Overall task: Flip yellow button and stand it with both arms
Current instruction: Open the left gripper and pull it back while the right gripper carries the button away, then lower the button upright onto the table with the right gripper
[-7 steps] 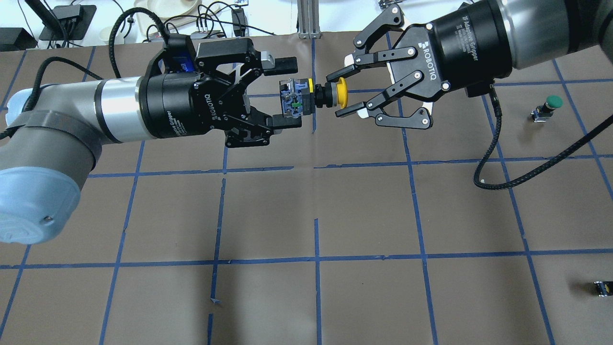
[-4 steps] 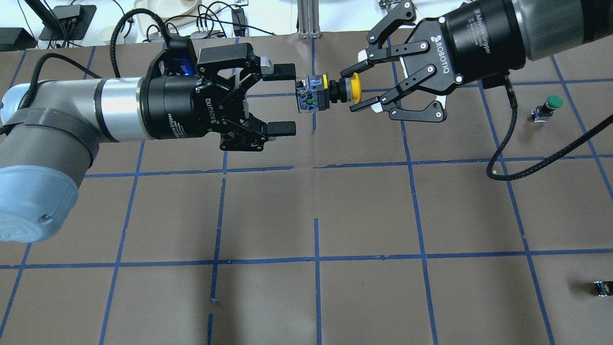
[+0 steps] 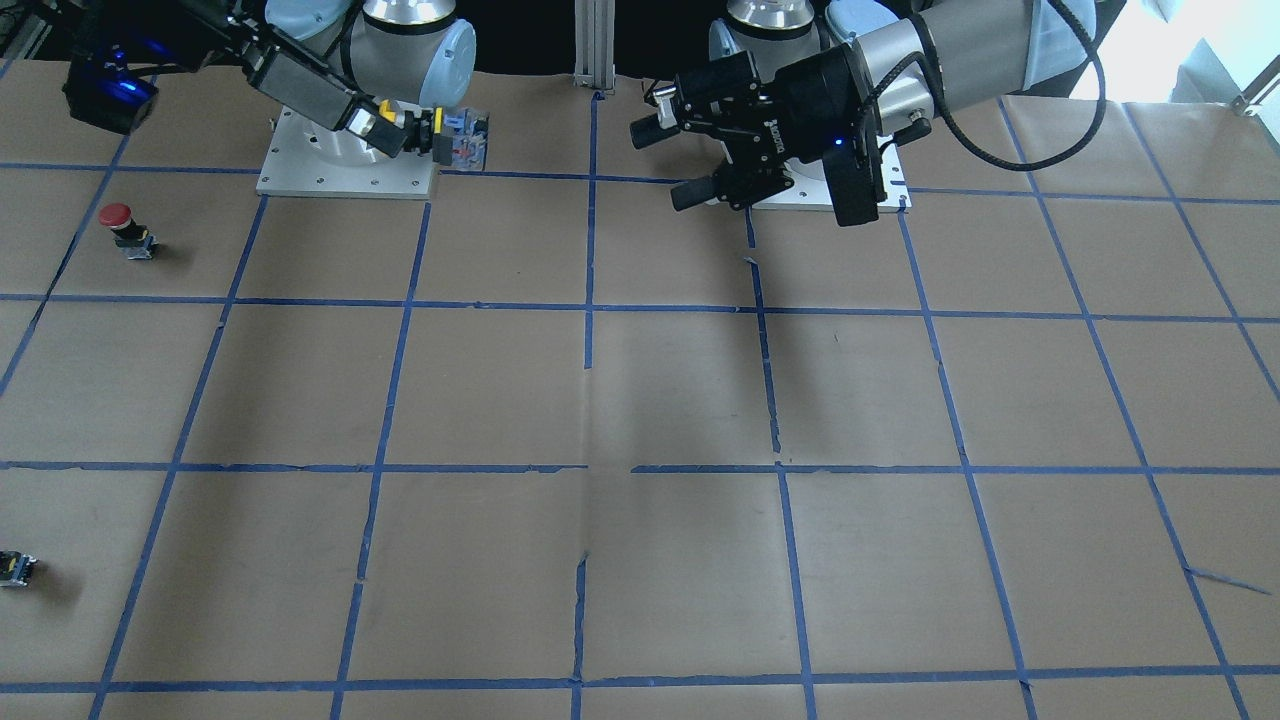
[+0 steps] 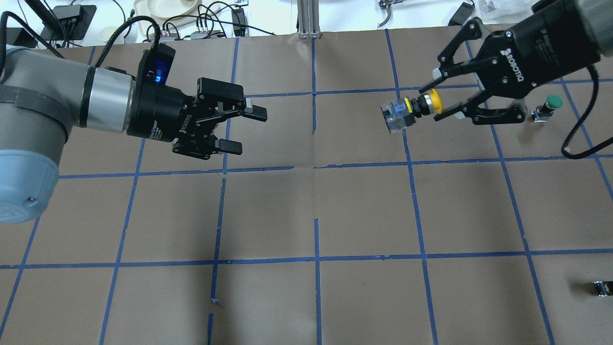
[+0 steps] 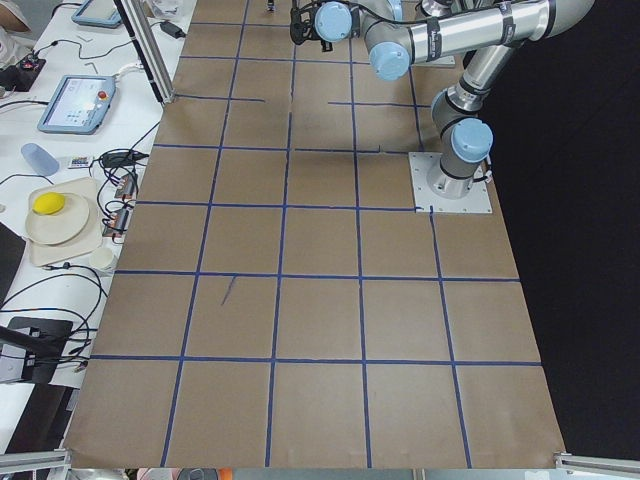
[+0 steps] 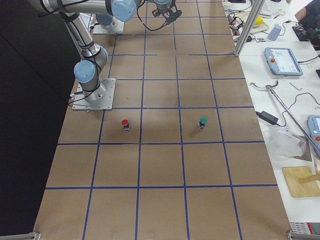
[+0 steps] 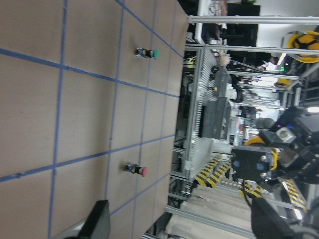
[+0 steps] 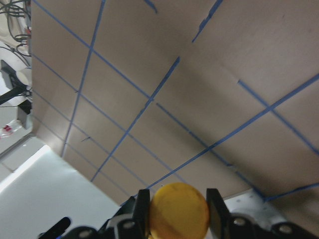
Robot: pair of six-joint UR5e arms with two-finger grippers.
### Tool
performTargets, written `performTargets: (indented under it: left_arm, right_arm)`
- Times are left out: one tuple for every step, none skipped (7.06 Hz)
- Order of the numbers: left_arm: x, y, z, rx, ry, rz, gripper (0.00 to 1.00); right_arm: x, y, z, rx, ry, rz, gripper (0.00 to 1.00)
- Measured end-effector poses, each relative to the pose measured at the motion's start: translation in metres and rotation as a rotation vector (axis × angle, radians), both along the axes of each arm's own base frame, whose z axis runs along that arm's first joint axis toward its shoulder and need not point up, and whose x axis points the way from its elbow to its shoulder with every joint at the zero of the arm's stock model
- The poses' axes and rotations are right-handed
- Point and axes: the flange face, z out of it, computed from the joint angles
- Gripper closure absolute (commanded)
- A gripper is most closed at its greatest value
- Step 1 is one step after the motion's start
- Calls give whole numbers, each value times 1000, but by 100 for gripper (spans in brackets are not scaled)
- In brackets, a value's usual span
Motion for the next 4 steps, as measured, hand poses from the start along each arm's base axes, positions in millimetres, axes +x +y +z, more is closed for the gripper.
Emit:
performTargets:
  left_arm:
    - [19,-16,2,6,-215,-8,0]
    - [36,-37,8,11,-417,-23,0]
    - [48,-56,15,6,-583,-52,0]
    - [49,-72,26,-10,-733,-113,0]
  right_arm:
    - [-23,0,-12,-63,119,155,84]
    - [-53,-4,-30,-107,198,319,85]
    - [-84,-10,-50,-144,246,463,84]
    - [-120,-19,-72,-196,294,590,85]
